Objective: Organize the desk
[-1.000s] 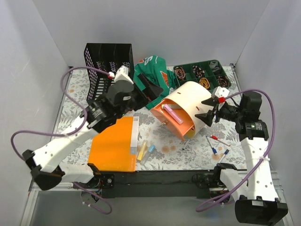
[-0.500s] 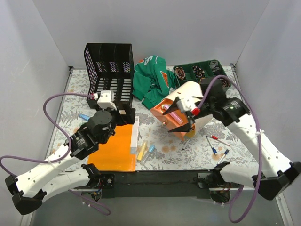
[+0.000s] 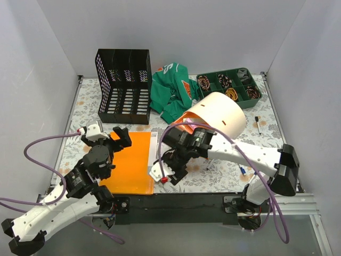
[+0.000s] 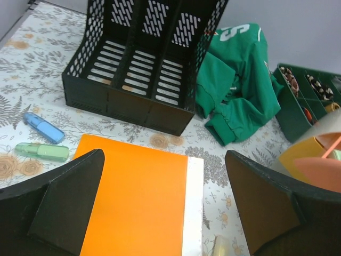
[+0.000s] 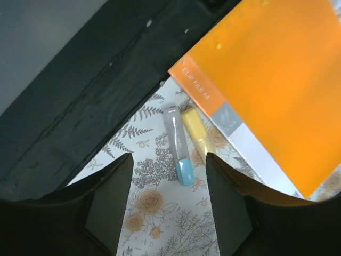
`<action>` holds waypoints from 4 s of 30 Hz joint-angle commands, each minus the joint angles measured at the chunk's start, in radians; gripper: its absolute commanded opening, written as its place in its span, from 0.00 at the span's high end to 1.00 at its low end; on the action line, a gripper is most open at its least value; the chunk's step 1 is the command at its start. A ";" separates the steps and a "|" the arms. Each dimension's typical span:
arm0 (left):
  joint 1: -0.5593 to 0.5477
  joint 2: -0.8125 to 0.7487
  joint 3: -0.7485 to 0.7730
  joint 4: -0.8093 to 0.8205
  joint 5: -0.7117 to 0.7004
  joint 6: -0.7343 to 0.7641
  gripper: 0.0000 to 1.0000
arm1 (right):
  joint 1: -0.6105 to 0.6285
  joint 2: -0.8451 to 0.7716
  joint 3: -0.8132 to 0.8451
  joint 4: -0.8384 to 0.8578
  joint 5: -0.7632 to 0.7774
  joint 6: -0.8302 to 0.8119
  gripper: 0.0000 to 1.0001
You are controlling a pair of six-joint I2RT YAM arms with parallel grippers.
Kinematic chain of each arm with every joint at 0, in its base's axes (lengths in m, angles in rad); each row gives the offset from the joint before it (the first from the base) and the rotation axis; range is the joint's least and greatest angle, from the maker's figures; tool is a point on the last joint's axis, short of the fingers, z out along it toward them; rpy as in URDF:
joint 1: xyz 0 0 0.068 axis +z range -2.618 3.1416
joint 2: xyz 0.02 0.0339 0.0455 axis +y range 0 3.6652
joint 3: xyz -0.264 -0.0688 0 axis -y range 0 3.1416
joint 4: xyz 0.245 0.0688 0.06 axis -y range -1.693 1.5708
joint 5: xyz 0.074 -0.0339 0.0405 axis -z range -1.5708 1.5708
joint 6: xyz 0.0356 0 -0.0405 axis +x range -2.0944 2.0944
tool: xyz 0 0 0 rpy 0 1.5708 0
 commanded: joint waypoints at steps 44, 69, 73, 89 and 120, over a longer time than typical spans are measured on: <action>0.004 -0.137 -0.007 -0.014 -0.081 0.001 0.02 | 0.134 0.289 0.116 -0.061 0.348 0.080 0.93; 0.012 -0.063 -0.012 0.010 -0.058 0.023 0.02 | -0.316 0.037 0.613 -0.055 0.228 0.381 0.96; 0.015 -0.063 -0.012 0.010 -0.051 0.023 0.02 | -0.390 -0.070 0.444 0.027 0.211 0.433 0.95; 0.019 -0.037 -0.012 0.011 -0.025 0.023 0.02 | -0.567 -0.317 0.004 0.233 0.090 0.523 0.68; 0.016 0.400 -0.035 -0.006 0.935 -0.301 0.05 | -1.147 -0.633 -0.251 0.511 -0.016 0.858 0.42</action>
